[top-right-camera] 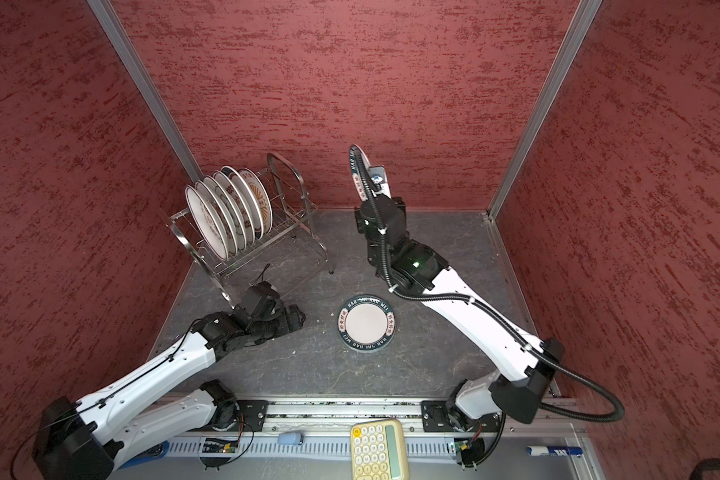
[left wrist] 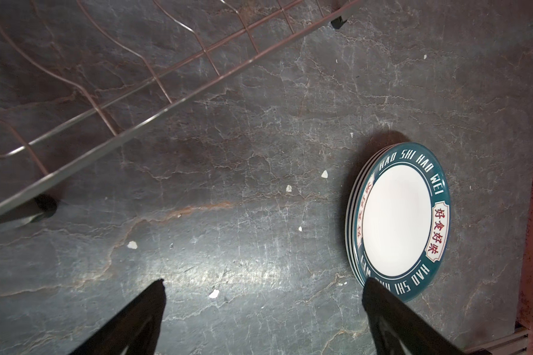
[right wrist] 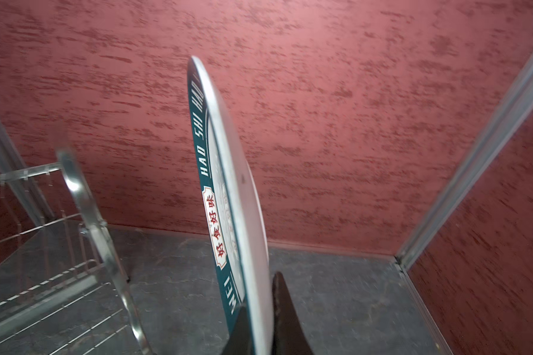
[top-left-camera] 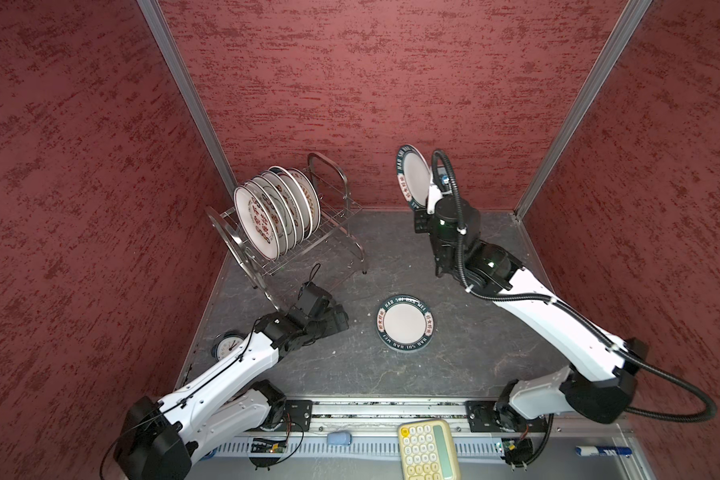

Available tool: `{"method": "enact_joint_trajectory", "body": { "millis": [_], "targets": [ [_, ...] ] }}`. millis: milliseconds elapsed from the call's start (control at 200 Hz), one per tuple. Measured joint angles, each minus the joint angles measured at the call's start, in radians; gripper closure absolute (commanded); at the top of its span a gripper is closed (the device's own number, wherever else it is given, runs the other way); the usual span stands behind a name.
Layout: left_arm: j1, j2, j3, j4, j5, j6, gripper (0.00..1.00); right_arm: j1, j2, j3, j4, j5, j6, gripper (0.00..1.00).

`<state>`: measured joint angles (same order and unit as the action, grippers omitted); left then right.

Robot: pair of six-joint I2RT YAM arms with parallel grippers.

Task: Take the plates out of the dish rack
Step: 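Lift the green-rimmed plate out of the rack with the right gripper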

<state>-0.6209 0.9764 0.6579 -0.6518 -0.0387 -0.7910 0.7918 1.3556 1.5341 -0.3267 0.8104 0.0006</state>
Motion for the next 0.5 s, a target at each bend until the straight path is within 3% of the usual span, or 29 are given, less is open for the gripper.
{"method": "enact_joint_trajectory", "body": {
  "millis": [210, 501],
  "targets": [
    [-0.014, 0.053, 0.008, 0.104, 0.04, 0.004, 0.0, -0.068, -0.277, -0.275, -0.14, -0.02, 0.233, 1.0],
    [-0.056, 0.152, 0.026, 0.254, 0.077, -0.001, 0.01, -0.134, -0.52, -0.551, -0.317, -0.313, 0.529, 1.0]
  ]
}}
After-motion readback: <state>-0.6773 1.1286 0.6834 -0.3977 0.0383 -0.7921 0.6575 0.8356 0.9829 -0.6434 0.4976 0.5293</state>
